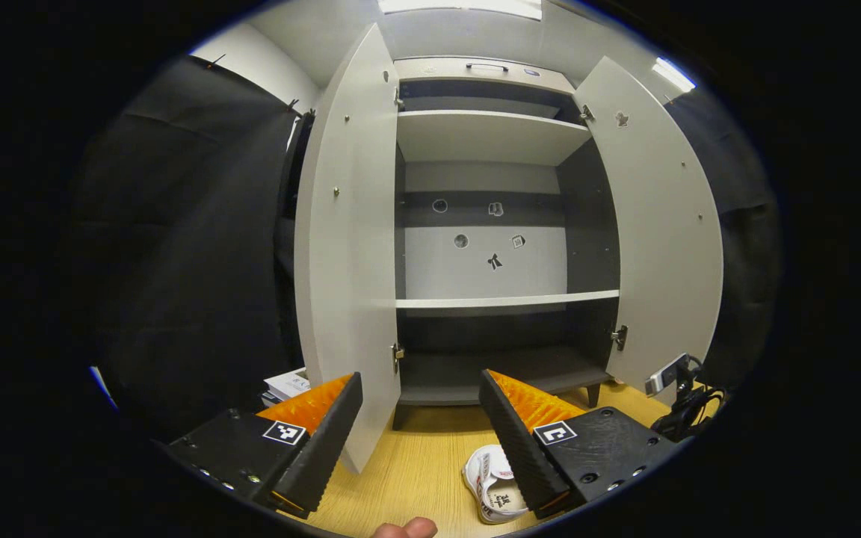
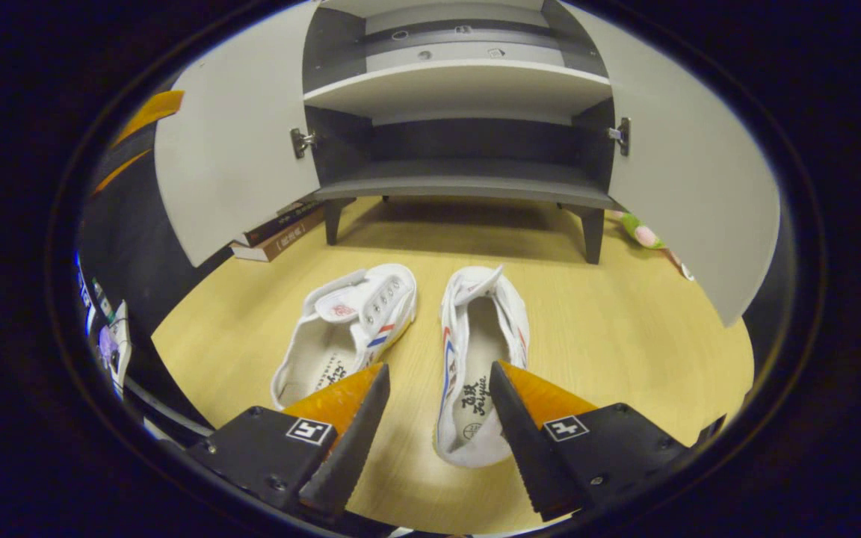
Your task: Grab one shoe with the right hand and put it into the shoe cabinet, grab the other shoe with the left hand and put it into the shoe cabinet; then close the right door with the right hand and the left door with the left hand.
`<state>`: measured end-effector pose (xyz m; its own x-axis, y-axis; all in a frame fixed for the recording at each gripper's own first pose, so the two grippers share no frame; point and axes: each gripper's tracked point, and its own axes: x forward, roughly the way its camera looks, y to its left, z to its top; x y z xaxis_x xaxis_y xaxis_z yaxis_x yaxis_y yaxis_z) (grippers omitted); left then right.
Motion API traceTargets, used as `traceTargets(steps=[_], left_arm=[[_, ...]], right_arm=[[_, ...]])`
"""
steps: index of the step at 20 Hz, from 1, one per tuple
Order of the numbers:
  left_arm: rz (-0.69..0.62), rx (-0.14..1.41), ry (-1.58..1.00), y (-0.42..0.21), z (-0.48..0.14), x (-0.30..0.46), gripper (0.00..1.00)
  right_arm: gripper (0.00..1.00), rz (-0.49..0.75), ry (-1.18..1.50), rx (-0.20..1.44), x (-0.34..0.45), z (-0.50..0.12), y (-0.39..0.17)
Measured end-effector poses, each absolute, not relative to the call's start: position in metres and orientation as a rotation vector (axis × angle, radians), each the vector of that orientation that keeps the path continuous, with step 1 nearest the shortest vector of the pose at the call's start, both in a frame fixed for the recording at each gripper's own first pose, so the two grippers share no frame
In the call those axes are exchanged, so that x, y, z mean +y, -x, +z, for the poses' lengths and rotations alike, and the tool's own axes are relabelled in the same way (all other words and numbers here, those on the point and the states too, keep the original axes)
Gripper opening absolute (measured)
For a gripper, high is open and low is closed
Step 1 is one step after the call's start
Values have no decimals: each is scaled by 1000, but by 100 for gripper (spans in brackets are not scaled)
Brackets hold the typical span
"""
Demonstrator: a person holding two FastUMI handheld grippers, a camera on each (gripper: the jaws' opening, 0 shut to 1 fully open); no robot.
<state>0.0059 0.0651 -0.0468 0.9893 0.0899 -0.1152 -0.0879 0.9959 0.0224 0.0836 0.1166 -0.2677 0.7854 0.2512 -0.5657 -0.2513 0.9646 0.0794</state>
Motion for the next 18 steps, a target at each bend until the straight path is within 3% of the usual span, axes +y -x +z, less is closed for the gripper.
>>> traceTargets(steps=[4, 7, 11, 15, 16, 18], left_arm=[[107, 133, -22, -8, -53, 74, 95], [114, 147, -27, -9, -56, 78, 95], [120, 165, -36, -11, -63, 79, 95], [116, 171, -43, -13, -65, 77, 95], [115, 174, -44, -12, -66, 76, 95], [111, 180, -45, -12, -68, 74, 95]], right_arm=[[78, 269, 46, 613, 121, -286, -109], [76, 270, 65, 598, 127, -292, -128], [62, 245, 71, 581, 128, -294, -147], [36, 214, 84, 545, 122, -295, -158], [24, 227, 87, 540, 125, -297, -159], [20, 258, 89, 547, 131, -299, -159]])
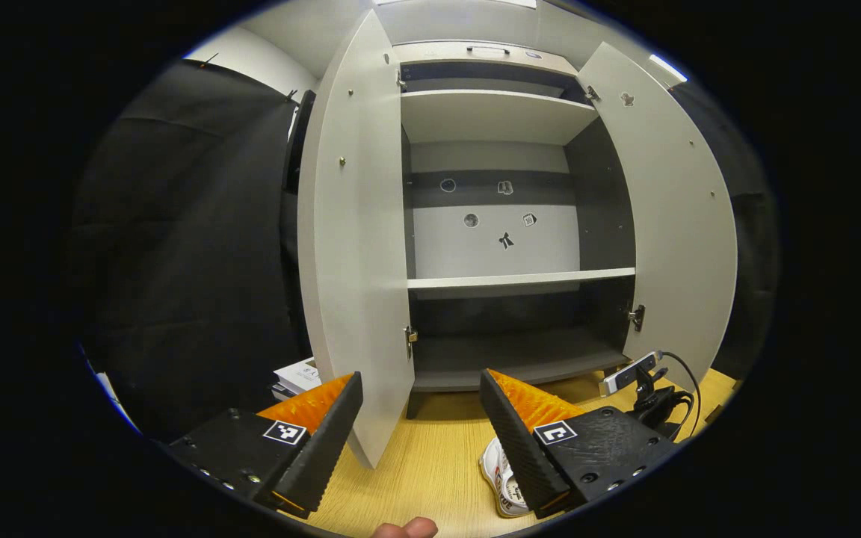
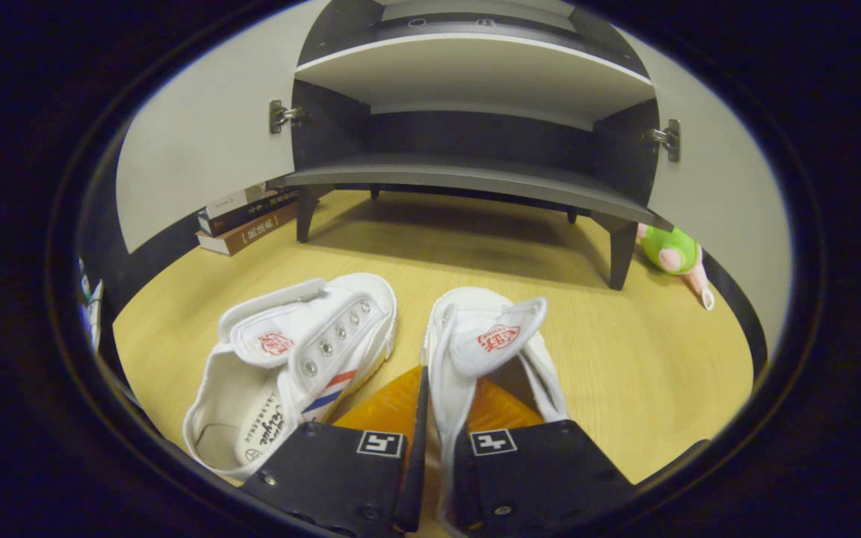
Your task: Grab one shoe with the right hand and put it into the shoe cabinet, grab the other shoe with the left hand and put it into the shoe cabinet; then close the right door with the right hand and the left door with the left hand.
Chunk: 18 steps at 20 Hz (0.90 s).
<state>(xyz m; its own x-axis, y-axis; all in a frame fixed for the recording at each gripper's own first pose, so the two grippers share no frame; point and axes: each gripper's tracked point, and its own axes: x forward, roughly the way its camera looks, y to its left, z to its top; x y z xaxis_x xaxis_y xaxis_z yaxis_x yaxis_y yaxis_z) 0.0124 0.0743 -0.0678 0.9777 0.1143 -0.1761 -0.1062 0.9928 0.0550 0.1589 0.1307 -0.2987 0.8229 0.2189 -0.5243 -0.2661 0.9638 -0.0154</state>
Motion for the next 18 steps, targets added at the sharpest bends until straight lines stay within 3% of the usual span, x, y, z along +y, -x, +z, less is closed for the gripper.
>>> traceTargets(steps=[3, 9, 18], left_arm=[[112, 180, -47, -10, -68, 73, 95], [102, 187, -39, -6, -72, 65, 96], [31, 154, -2, -10, -70, 37, 96]], right_arm=[[4, 262, 81, 544, 129, -297, -162], [5, 265, 173, 433, 119, -247, -158], [5, 303, 175, 173, 118, -31, -124]])
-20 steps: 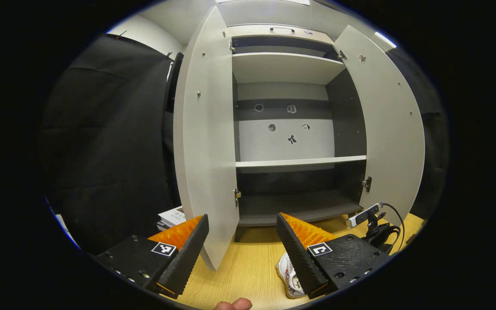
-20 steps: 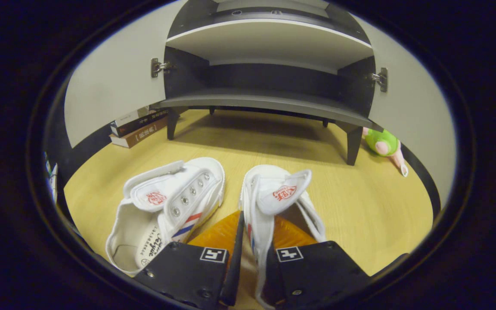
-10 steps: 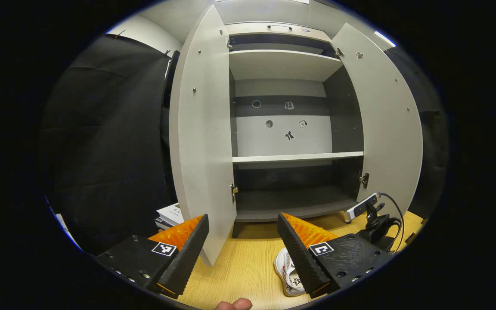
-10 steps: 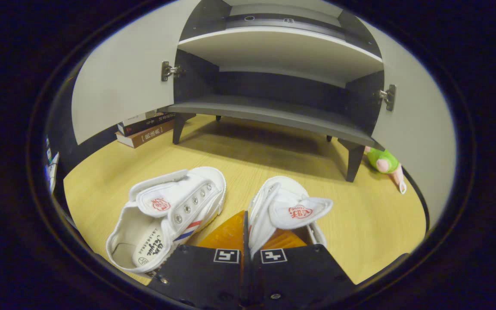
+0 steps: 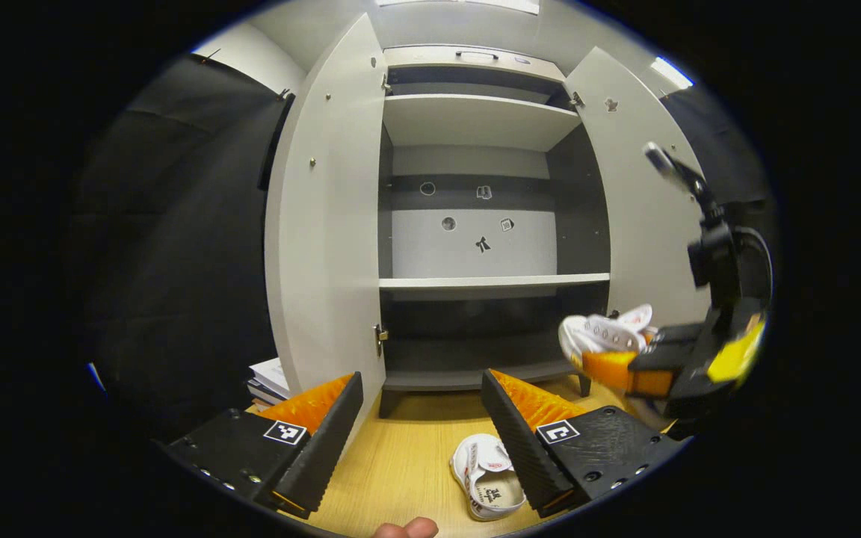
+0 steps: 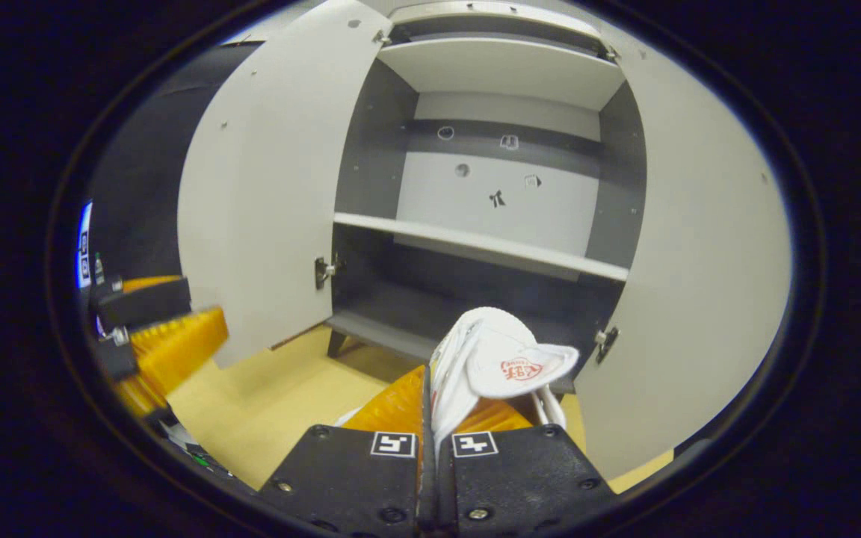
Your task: Grab one shoe with the right hand and put it into the shoe cabinet, grab the other shoe with the left hand and put it into the shoe cabinet; then close the right door with the right hand and the left door with the left hand.
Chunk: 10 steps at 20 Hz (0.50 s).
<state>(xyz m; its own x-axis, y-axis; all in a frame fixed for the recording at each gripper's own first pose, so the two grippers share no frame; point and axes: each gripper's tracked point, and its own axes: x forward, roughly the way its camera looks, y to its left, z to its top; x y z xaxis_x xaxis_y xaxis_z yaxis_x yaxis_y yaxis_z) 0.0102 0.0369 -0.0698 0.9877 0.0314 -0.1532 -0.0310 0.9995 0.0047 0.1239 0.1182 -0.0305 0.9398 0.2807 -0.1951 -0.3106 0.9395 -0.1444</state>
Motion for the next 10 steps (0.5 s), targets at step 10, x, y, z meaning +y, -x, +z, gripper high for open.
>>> traceTargets(steps=[10], left_arm=[[25, 143, 29, 6, -67, 38, 96]], right_arm=[[5, 230, 214, 139, 122, 137, -277]])
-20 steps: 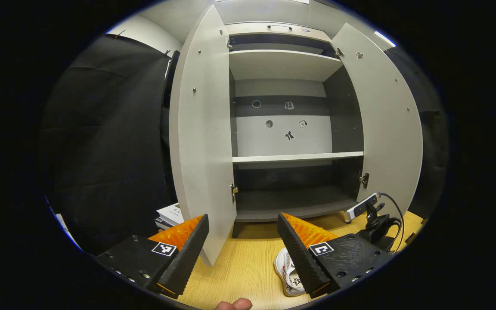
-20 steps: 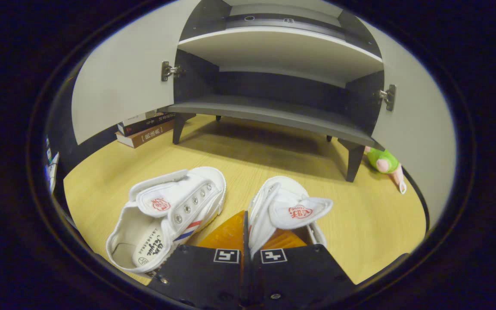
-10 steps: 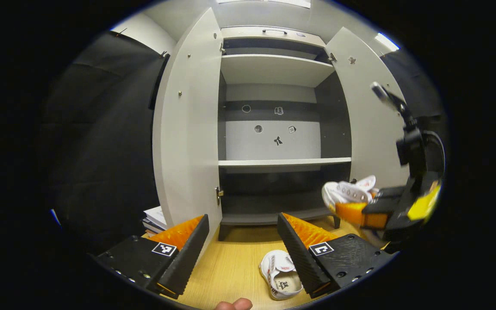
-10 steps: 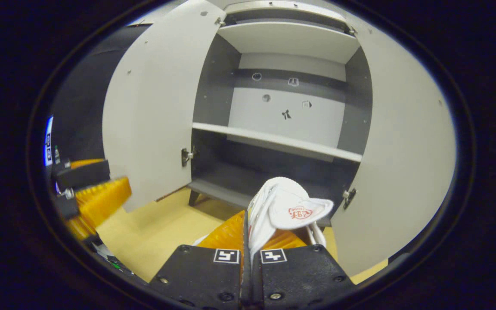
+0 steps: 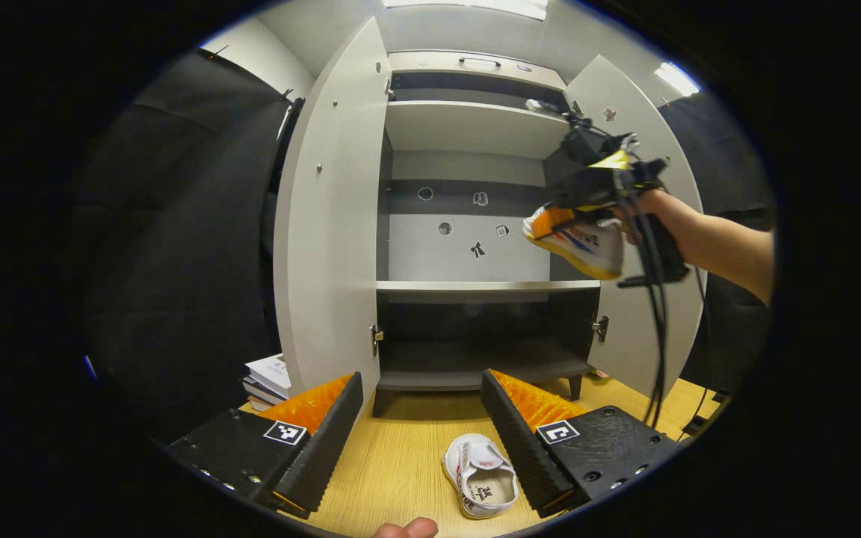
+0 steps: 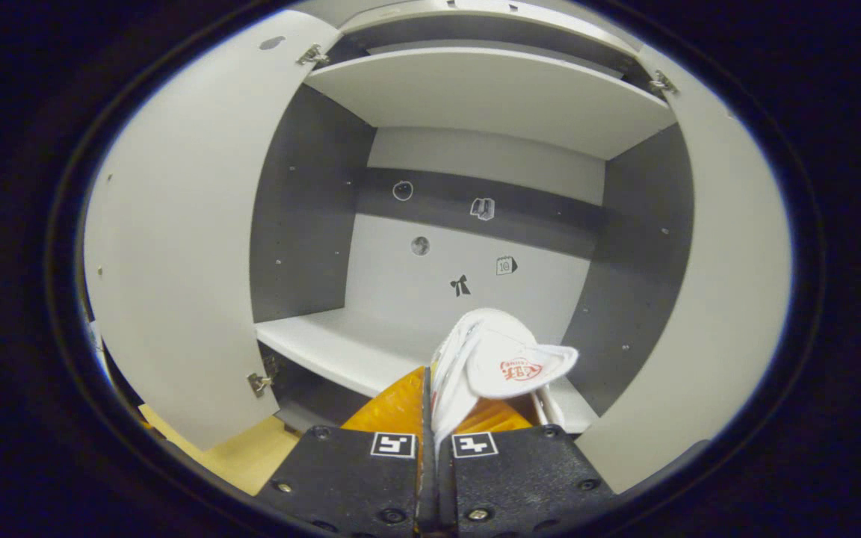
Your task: Grab one shoe with the right hand and put it into the shoe cabinet, grab the other shoe with the left hand and put it into the shoe cabinet; then close the right door with the right hand and the left door with the left hand.
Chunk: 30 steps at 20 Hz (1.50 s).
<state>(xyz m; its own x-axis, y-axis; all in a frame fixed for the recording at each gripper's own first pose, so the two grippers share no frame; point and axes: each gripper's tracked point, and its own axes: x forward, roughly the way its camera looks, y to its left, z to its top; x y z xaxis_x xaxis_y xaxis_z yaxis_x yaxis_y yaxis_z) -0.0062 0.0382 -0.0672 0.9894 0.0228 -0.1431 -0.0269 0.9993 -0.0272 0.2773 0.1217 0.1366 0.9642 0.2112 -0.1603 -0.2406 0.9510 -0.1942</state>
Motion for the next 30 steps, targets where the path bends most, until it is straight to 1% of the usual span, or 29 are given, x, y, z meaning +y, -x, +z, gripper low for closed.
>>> traceTargets(steps=[4, 6, 8, 12, 15, 17, 18, 21, 23, 26, 28, 29, 30], left_arm=[[31, 158, 33, 15, -70, 42, 96], [48, 155, 8, 18, -69, 51, 95], [70, 157, -8, 20, -70, 61, 96], [101, 184, 0, 21, -78, 76, 96], [104, 193, 10, 21, -81, 79, 96], [99, 197, 5, 20, -83, 80, 96], [98, 202, 2, 21, -85, 80, 96], [98, 197, -6, 21, -85, 81, 96], [100, 205, -1, 22, -88, 81, 96], [94, 208, 9, 22, -90, 79, 96], [89, 205, 7, 20, -92, 77, 96], [84, 205, 7, 20, -92, 76, 96], [80, 206, 6, 19, -93, 74, 96]], right_arm=[[5, 175, 196, 288, 120, 139, -375], [5, 134, 225, 340, 114, 130, -411], [5, 99, 281, 380, 108, 119, -432], [5, 99, 286, 462, 113, 95, -450], [5, 112, 224, 526, 121, 81, -456], [6, 84, 219, 550, 116, 77, -459], [5, 70, 211, 559, 115, 75, -462], [10, 67, 211, 598, 112, 71, -459], [14, 81, 216, 588, 113, 78, -453], [31, 95, 227, 541, 112, 101, -432], [32, 130, 226, 489, 113, 126, -408], [39, 147, 226, 458, 112, 139, -393], [33, 167, 224, 423, 112, 151, -376]])
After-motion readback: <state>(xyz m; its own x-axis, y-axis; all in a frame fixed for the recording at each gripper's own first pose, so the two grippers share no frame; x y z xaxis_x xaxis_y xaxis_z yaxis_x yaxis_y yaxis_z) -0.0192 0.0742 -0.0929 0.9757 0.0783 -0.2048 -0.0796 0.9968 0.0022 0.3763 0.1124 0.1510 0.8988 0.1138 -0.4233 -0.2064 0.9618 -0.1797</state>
